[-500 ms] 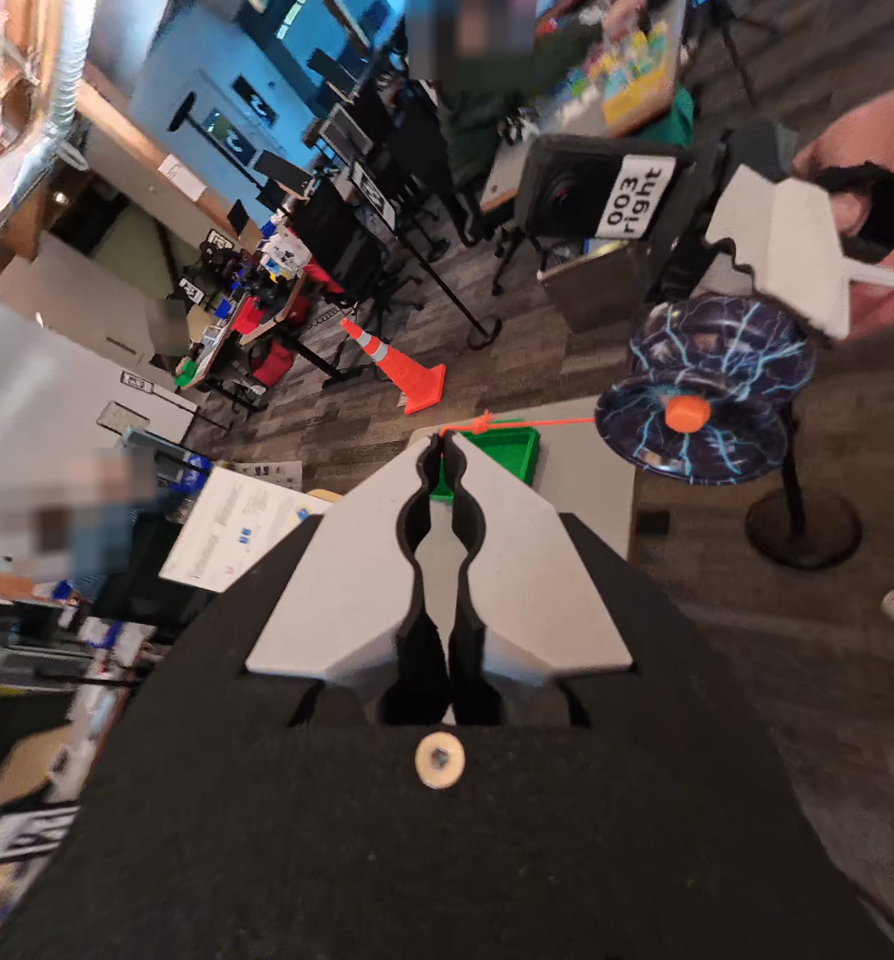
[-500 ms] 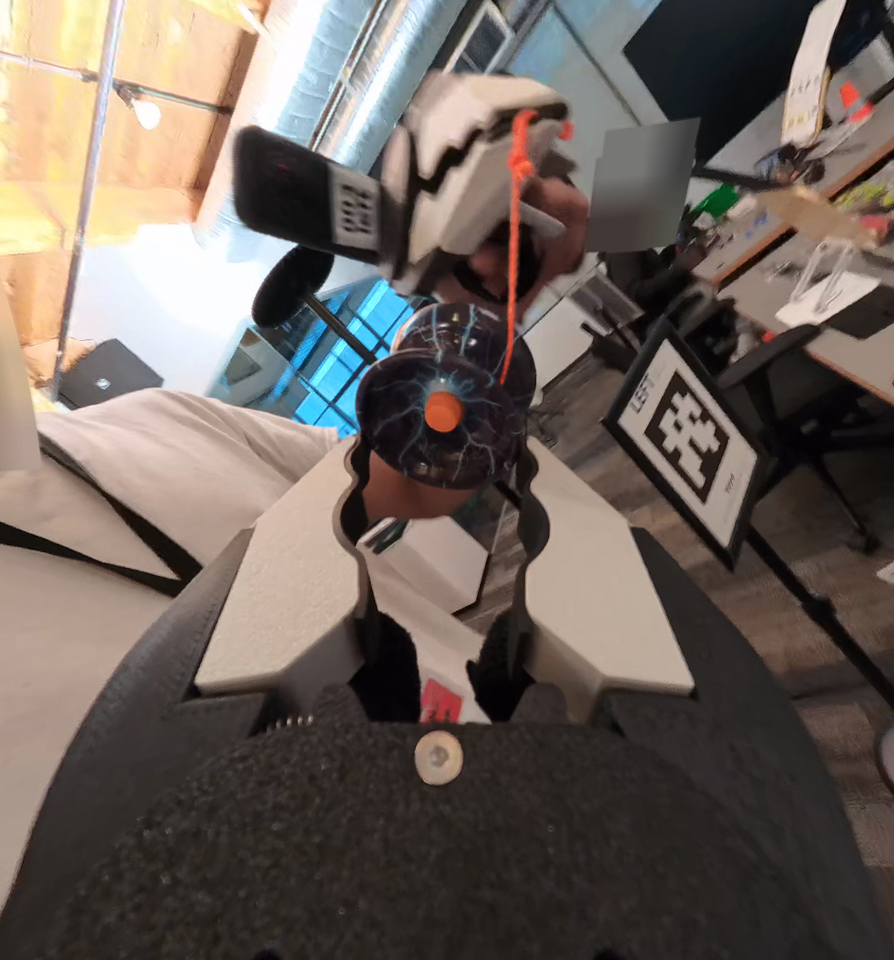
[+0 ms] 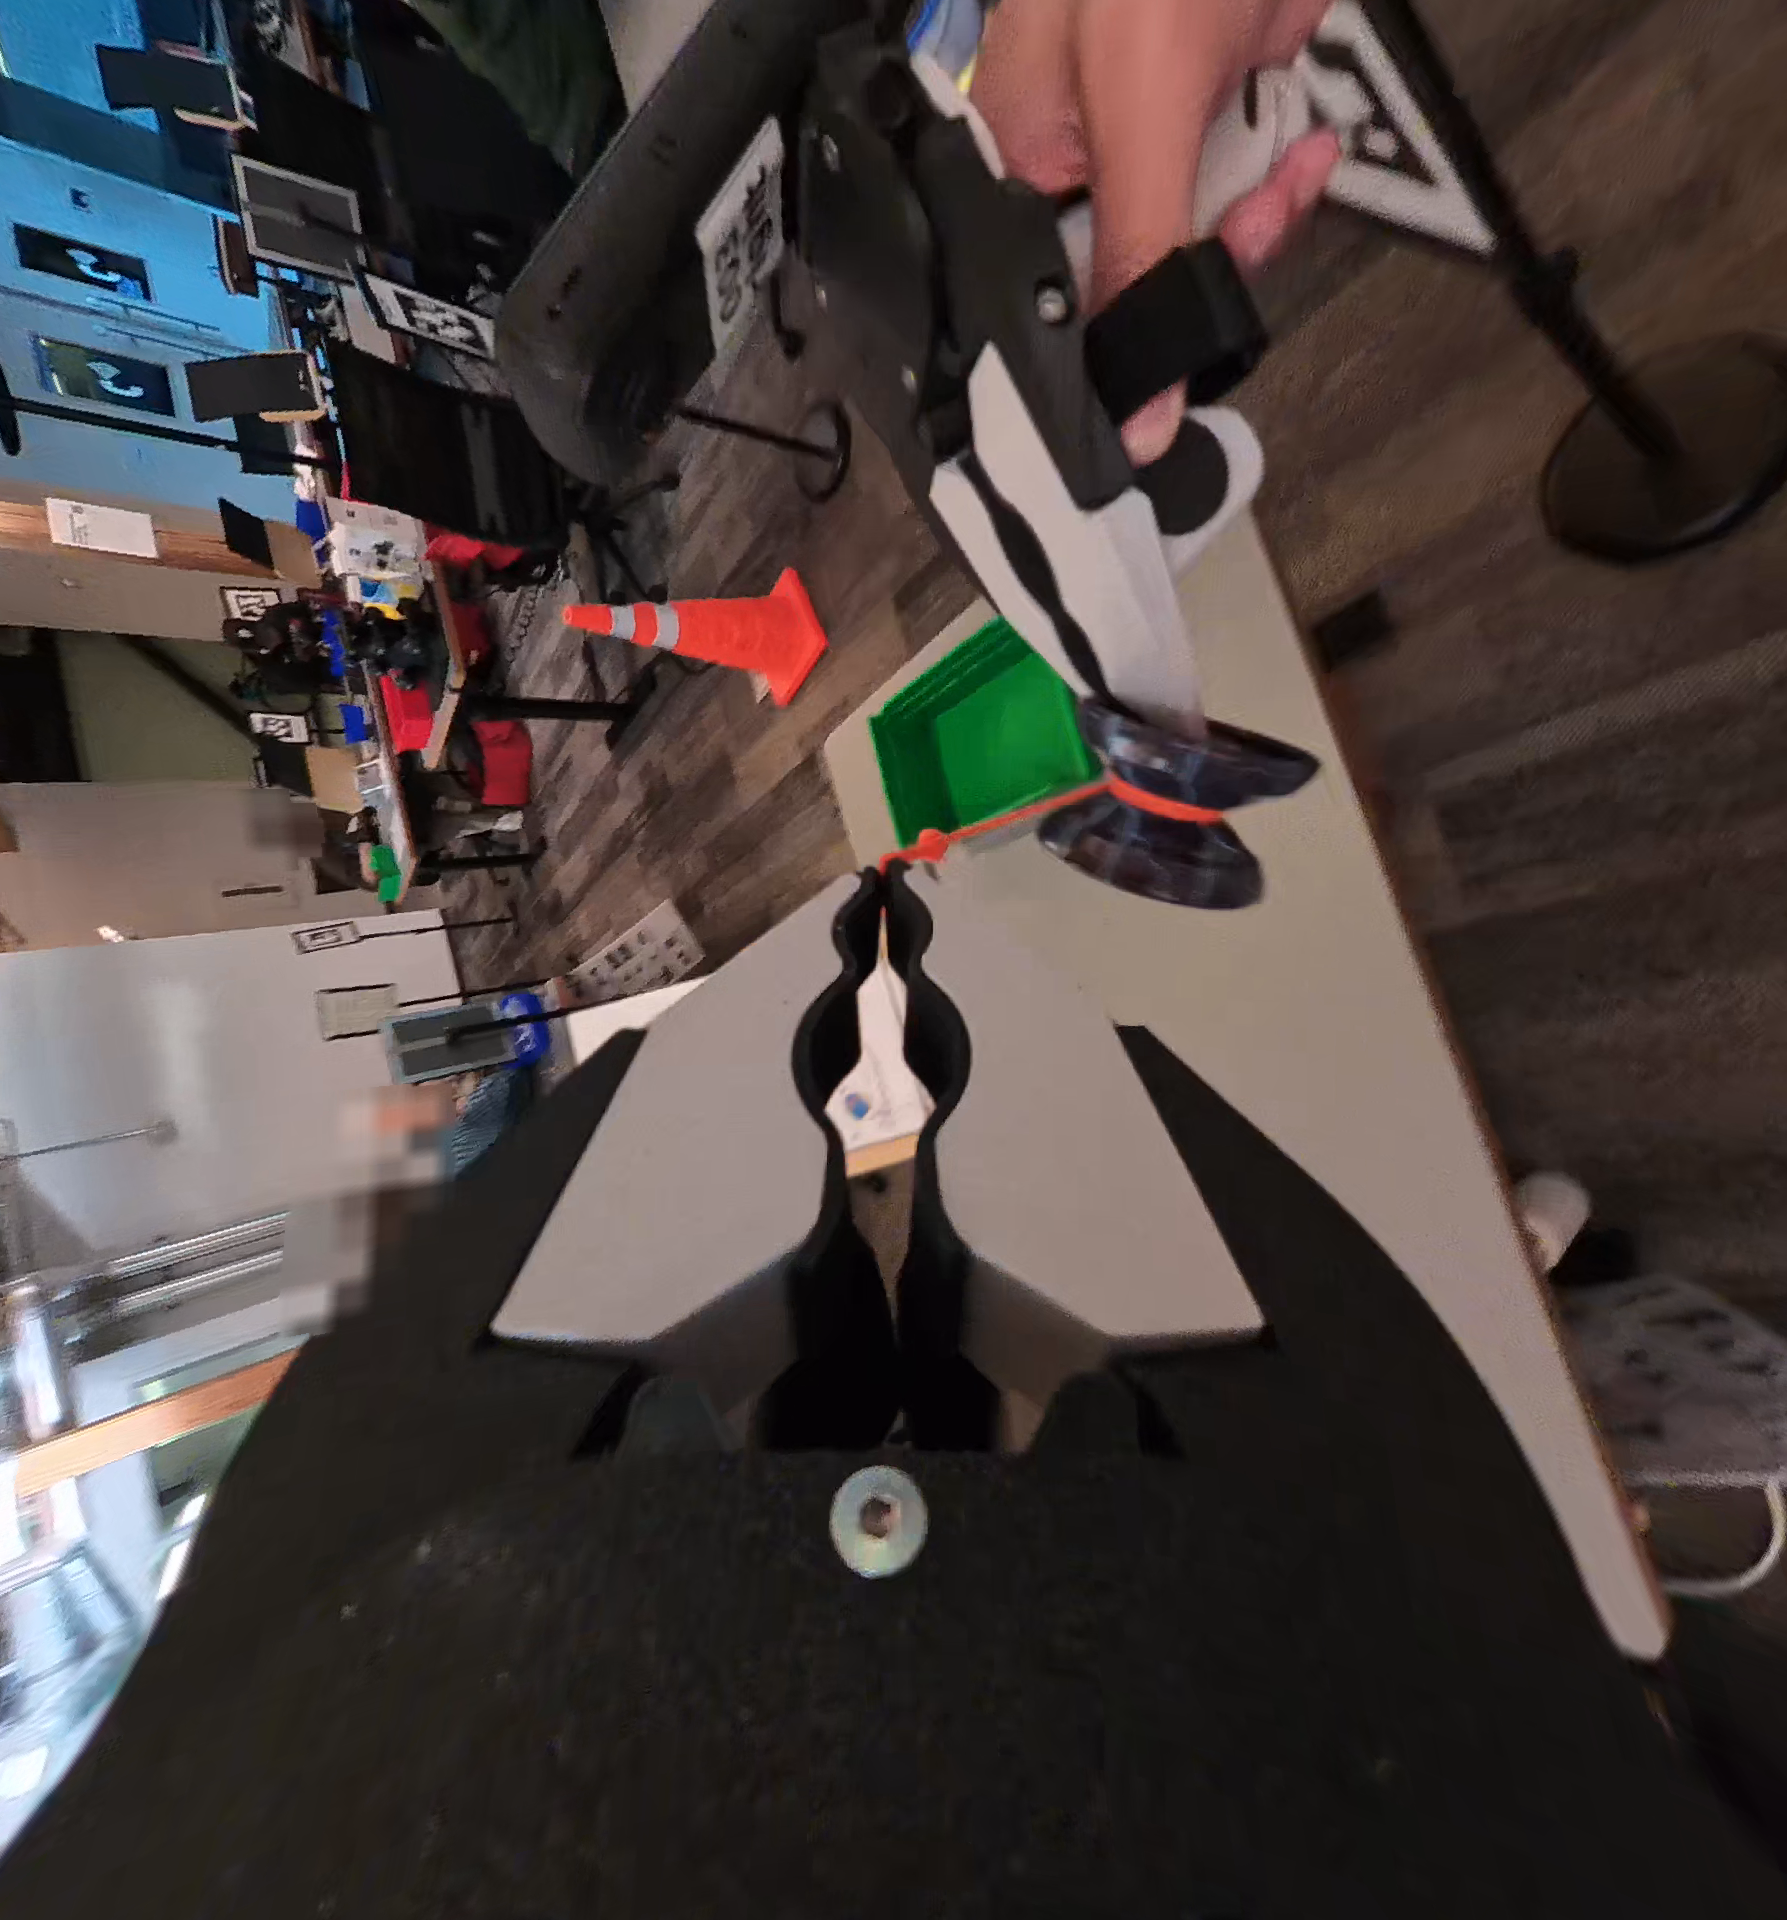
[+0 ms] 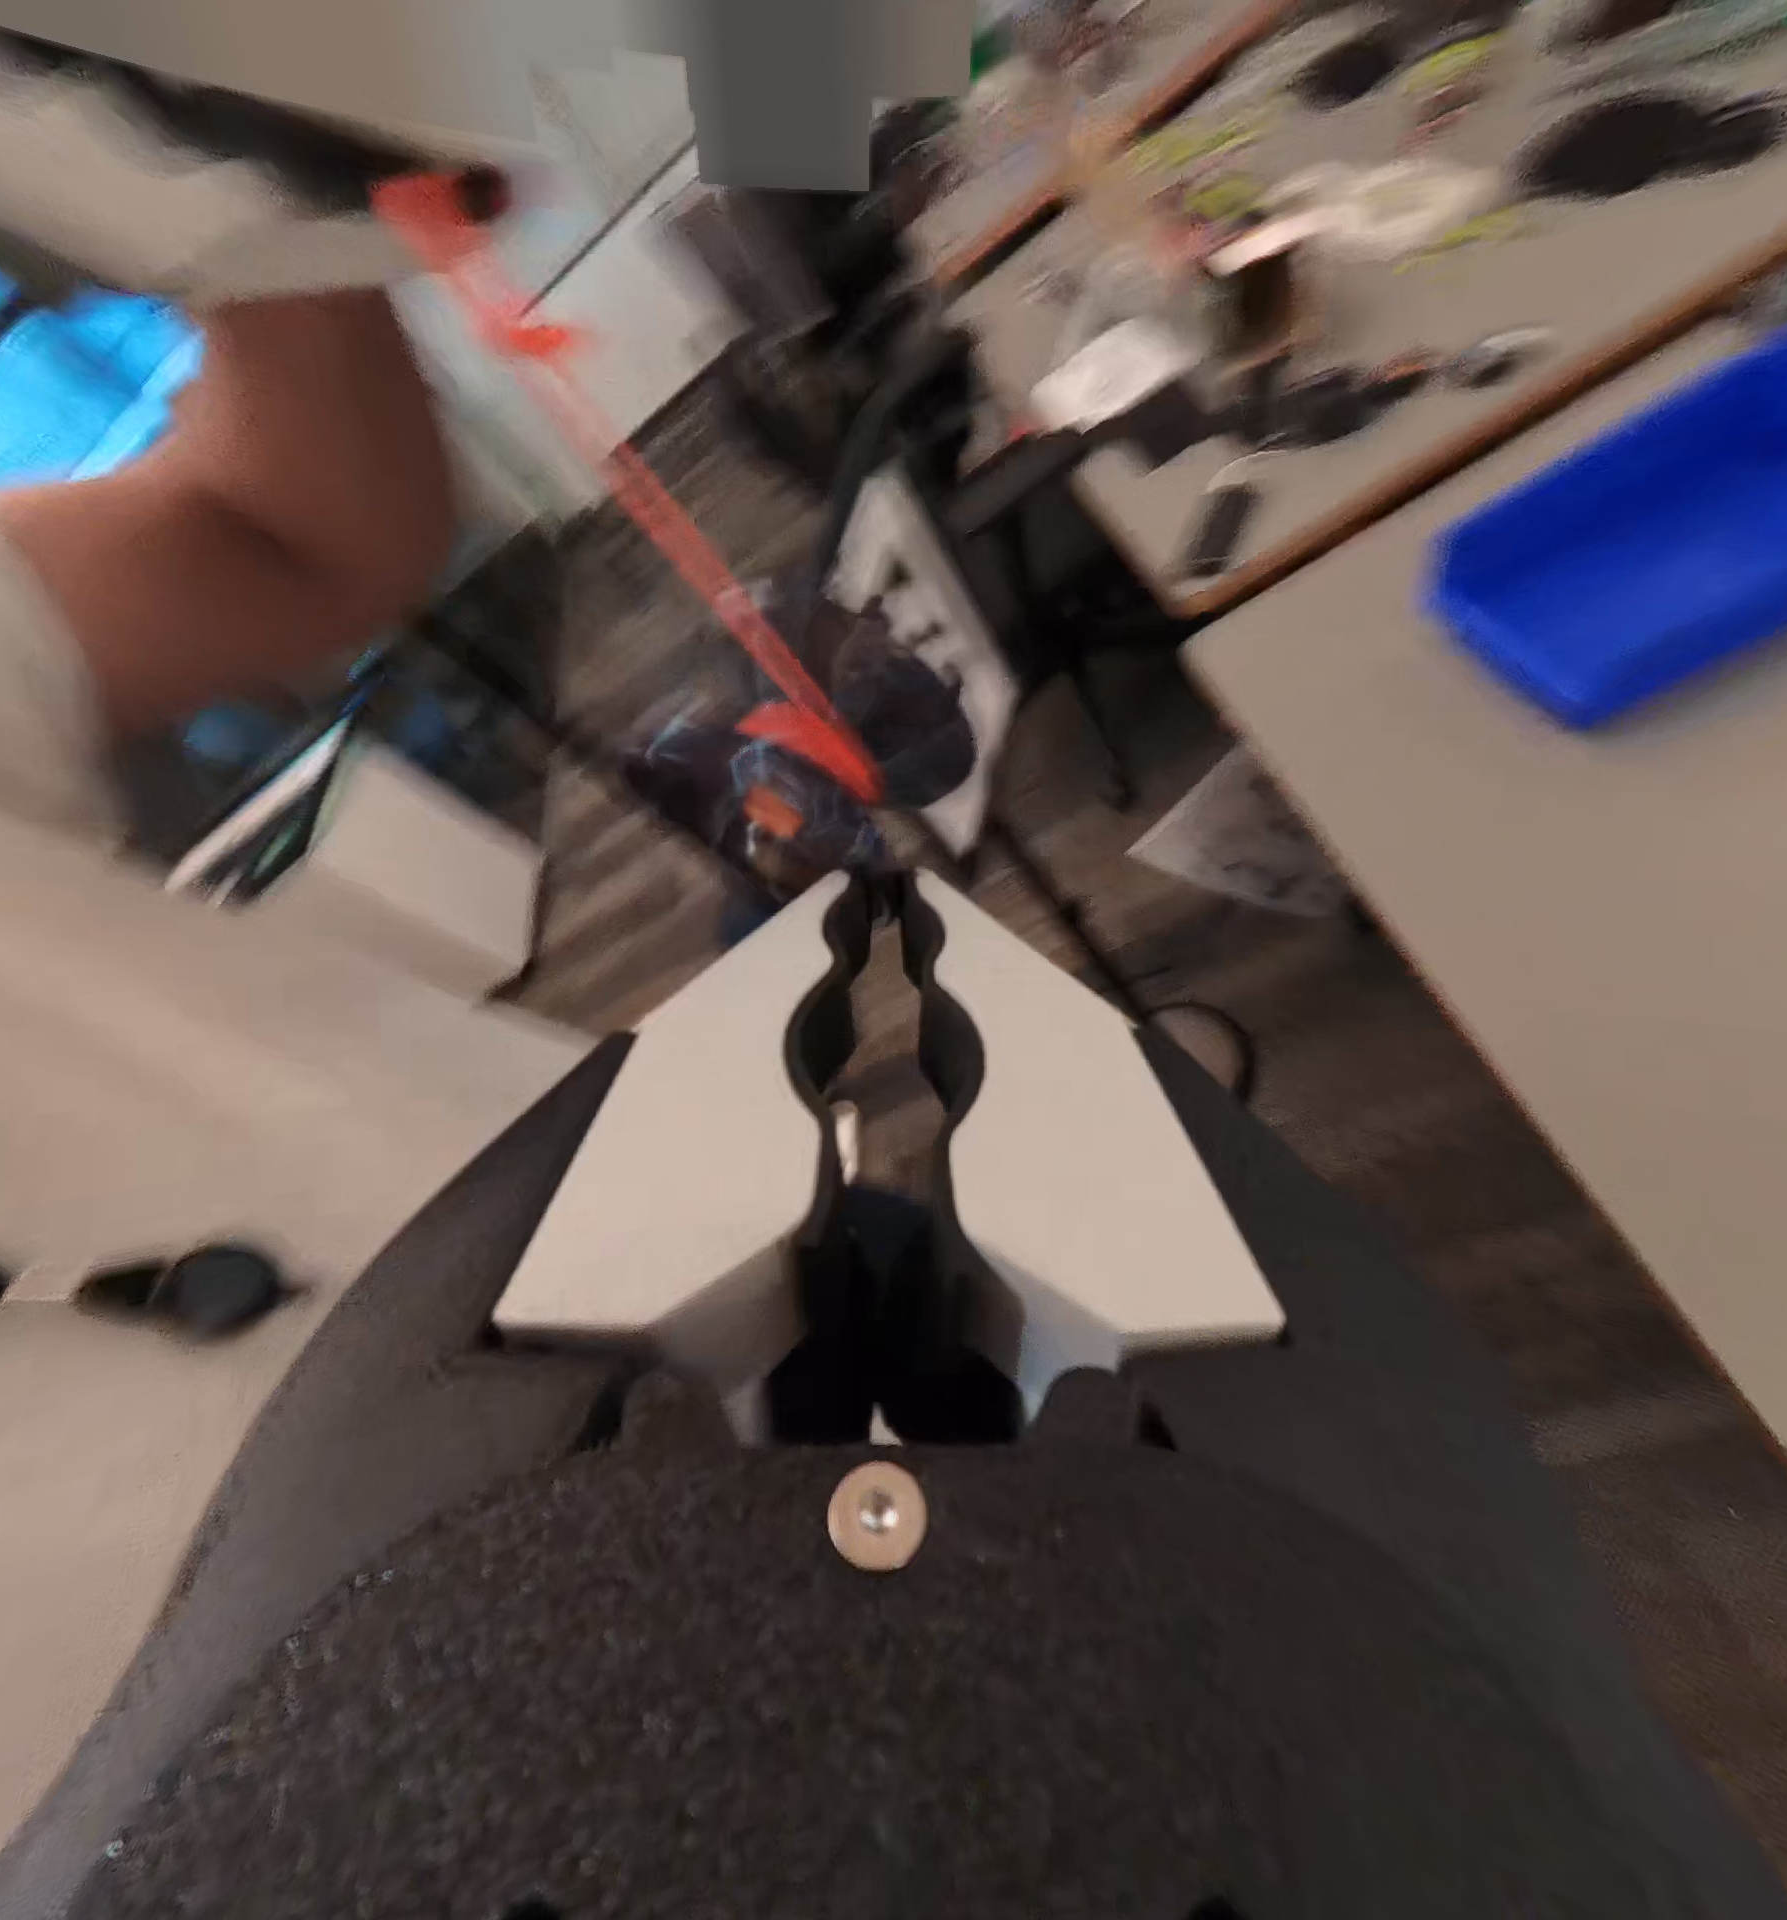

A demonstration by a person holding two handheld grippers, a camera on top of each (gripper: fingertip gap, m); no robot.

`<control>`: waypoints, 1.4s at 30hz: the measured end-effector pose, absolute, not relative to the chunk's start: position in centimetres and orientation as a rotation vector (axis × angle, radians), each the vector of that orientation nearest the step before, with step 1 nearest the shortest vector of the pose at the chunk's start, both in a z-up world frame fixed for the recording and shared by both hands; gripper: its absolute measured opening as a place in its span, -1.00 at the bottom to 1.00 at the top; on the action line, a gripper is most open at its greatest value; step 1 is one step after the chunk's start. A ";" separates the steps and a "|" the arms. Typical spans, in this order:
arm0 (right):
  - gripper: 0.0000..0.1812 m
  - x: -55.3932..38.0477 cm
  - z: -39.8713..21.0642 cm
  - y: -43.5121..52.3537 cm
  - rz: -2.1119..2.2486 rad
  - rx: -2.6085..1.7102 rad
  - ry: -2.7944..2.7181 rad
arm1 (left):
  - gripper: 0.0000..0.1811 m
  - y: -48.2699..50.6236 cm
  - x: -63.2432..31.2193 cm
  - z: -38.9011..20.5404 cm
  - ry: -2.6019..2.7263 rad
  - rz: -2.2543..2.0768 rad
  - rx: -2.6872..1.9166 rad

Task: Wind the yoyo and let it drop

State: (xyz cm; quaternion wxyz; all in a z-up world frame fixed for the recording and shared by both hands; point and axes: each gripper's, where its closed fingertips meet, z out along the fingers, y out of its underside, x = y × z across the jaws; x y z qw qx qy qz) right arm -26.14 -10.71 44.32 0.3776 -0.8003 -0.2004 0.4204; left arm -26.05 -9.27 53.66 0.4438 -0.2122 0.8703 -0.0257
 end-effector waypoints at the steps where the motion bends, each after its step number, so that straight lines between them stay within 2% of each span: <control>1: -0.97 -25.6 44.8 -10.2 1.107 -2.022 -0.475 | -1.00 -9.0 -26.0 54.2 2.158 -0.018 -0.515; 14: -0.98 -23.0 49.5 -8.3 0.928 -1.829 -0.522 | -1.00 -6.0 -25.0 58.5 2.145 0.053 -0.529; 30: -0.97 -19.0 56.2 -4.3 0.726 -2.221 -1.081 | -1.00 -4.7 -23.0 65.9 2.278 0.516 -0.202; 36: -0.97 -18.8 56.3 -4.2 0.652 -2.257 -1.177 | -1.00 -3.6 -23.8 65.7 2.550 0.449 -0.496; 42: -0.97 -19.3 55.7 -3.7 0.634 -2.218 -1.180 | -1.00 -4.0 -22.8 65.5 2.665 0.085 -0.949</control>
